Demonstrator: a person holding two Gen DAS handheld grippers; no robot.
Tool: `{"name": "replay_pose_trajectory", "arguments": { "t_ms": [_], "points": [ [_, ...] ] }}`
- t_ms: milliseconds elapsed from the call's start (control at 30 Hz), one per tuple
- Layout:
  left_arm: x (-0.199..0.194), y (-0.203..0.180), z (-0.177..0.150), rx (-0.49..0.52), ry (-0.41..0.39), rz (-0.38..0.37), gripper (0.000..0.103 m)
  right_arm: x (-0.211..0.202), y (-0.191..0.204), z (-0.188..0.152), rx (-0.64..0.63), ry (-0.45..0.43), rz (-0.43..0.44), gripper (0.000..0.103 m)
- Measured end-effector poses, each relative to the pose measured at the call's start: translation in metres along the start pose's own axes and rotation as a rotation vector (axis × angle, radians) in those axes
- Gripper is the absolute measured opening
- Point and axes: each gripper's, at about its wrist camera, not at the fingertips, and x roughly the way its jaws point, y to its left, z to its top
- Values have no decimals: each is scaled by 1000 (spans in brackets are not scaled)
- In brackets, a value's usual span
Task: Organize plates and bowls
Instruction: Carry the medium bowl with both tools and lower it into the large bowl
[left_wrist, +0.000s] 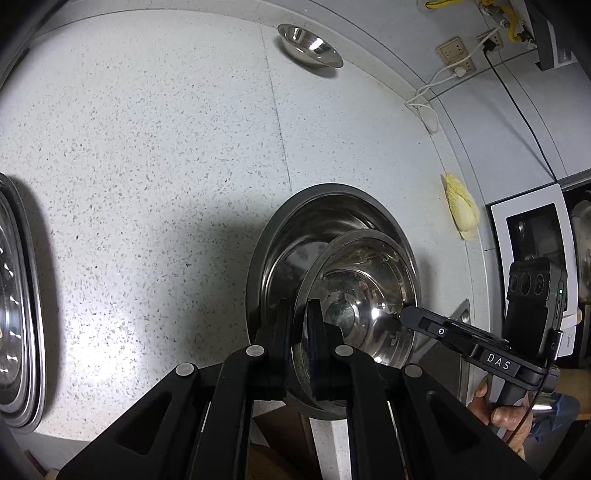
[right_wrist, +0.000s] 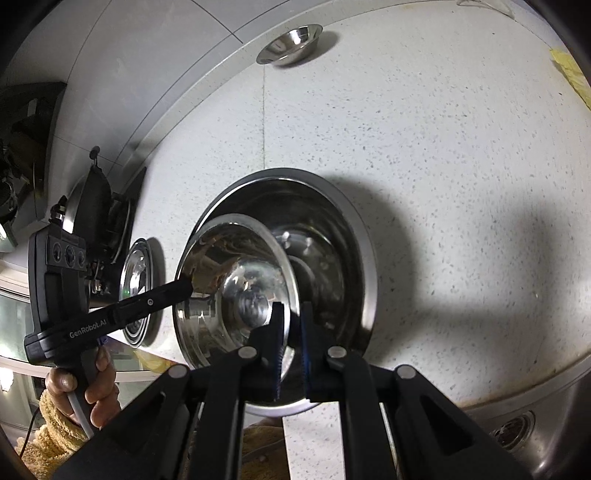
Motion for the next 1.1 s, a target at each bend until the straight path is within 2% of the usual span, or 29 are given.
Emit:
{"name": "replay_pose_trajectory", "arguments": {
  "t_ms": [367,1100],
  "points": [
    [9,2,3,47,-48,7,5,21,-3,7,-24,30,-71,8],
    [15,-8,-4,122,-100,73,6,22,-5,6,-37,12,-89,8]
  ]
}}
